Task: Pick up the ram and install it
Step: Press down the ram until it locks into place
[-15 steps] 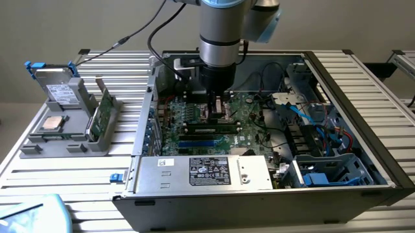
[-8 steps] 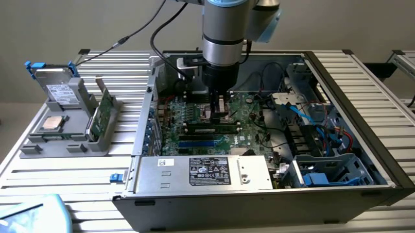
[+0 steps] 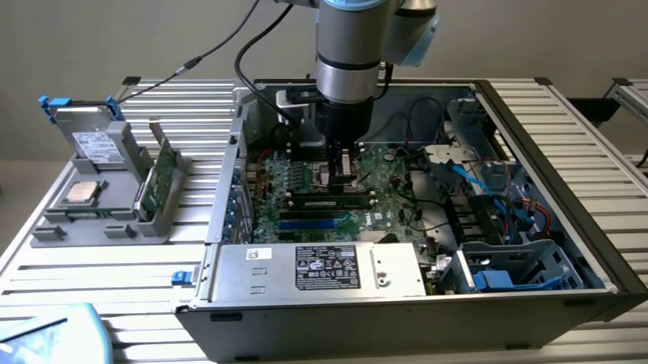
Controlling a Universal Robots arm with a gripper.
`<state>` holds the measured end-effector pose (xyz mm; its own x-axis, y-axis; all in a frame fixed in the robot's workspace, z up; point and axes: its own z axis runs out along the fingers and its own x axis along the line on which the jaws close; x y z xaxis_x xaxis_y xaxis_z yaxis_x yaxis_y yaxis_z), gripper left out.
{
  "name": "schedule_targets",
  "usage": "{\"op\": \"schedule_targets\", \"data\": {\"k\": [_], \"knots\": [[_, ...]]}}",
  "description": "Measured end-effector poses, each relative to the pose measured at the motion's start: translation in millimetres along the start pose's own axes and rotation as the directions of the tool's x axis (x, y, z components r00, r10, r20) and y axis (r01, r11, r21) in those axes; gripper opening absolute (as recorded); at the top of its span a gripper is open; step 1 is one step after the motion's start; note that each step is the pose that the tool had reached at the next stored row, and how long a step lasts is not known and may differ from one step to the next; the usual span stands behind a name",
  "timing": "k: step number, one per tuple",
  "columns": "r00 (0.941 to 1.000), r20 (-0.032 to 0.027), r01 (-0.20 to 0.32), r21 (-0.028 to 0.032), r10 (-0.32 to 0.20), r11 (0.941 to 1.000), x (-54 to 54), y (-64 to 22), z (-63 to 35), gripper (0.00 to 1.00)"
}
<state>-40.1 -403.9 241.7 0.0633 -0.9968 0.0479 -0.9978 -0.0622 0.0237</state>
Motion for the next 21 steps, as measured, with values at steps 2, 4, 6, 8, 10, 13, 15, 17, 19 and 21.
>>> {"op": "schedule_targets", "data": {"k": [2, 4, 6, 8, 10, 13, 15, 17, 19, 21], "knots": [[1.0000, 0.0000, 0.000, 0.0000, 0.000, 1.0000, 0.0, 0.0, 0.0, 0.11], [1.0000, -0.0001, 0.000, -0.0001, 0.000, 1.0000, 0.0, 0.0, 0.0, 0.11], [0.9999, 0.0001, -0.013, -0.0009, 0.013, 0.9999, 0.0, 0.0, 0.0, 0.11], [0.9990, 0.0009, -0.045, -0.0023, 0.045, 0.9990, 0.0, 0.0, 0.2, 0.11], [0.9969, 0.0016, -0.079, -0.0040, 0.079, 0.9969, 0.0, 0.0, 0.3, 0.11], [0.9914, 0.0026, -0.131, -0.0066, 0.131, 0.9913, 0.0, 0.0, 0.6, 0.11], [0.9863, 0.0032, -0.165, -0.0083, 0.165, 0.9863, 0.0, 0.0, 0.8, 0.11], [0.9802, 0.0037, -0.198, -0.0101, 0.198, 0.9802, 0.0, 0.0, 1.0, 0.11], [0.9726, 0.0043, -0.233, -0.0119, 0.233, 0.9725, -0.1, 0.0, 1.4, 0.11], [0.9645, 0.0047, -0.264, -0.0136, 0.264, 0.9645, -0.1, 0.0, 2.0, 0.11]]}}
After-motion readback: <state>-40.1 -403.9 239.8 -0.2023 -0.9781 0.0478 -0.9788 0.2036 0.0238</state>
